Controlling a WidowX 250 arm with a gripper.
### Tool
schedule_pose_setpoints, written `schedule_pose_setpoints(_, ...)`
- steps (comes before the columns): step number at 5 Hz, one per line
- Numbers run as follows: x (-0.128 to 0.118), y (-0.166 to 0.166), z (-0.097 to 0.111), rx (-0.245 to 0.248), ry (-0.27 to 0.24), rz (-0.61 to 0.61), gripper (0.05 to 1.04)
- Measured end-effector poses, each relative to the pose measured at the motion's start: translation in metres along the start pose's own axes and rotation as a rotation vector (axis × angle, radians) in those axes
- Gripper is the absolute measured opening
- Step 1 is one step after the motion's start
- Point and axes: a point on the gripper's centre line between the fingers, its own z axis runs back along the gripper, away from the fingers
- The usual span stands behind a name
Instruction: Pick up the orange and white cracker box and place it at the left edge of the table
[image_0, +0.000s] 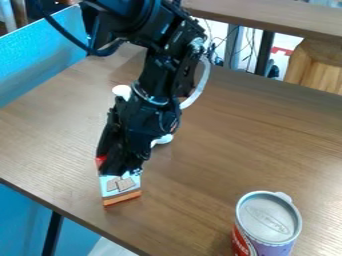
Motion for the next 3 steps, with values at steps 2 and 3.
schedule_pose_setpoints(2,-0.043,0.027,0.025,0.007,-0.063,0.162,0.373)
schedule_pose_setpoints(3,-0.065,0.063,0.024,-0.003,-0.03,0.292,0.373)
